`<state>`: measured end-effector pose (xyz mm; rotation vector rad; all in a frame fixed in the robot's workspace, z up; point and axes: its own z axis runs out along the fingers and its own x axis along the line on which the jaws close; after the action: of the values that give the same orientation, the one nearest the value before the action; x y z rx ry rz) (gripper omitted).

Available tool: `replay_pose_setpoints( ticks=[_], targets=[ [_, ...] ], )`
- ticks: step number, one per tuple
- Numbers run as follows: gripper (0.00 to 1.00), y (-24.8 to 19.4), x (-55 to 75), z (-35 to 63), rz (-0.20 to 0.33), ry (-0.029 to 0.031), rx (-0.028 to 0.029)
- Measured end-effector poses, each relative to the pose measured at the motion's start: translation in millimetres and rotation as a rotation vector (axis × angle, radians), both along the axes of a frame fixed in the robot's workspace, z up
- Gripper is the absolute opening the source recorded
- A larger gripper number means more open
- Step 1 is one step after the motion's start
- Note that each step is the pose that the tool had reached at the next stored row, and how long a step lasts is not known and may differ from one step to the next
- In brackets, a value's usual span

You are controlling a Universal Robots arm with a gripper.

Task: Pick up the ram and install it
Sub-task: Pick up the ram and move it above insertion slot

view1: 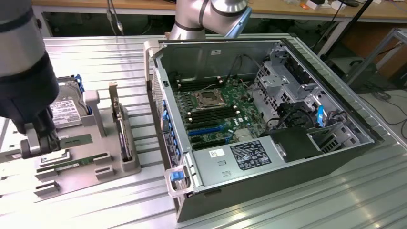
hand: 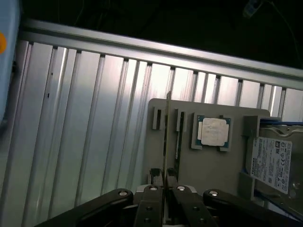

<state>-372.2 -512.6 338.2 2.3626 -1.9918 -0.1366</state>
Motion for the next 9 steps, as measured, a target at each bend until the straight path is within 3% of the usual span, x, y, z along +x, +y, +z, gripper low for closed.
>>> replay_pose_setpoints(
  ticks=[3,9],
  targets=[
    [0.14,0.0,0.2,25.5,0.0,0.0105,0.0],
    [0.14,0.0,0.2,55.7,0.0,0.0145,0.0]
  ],
)
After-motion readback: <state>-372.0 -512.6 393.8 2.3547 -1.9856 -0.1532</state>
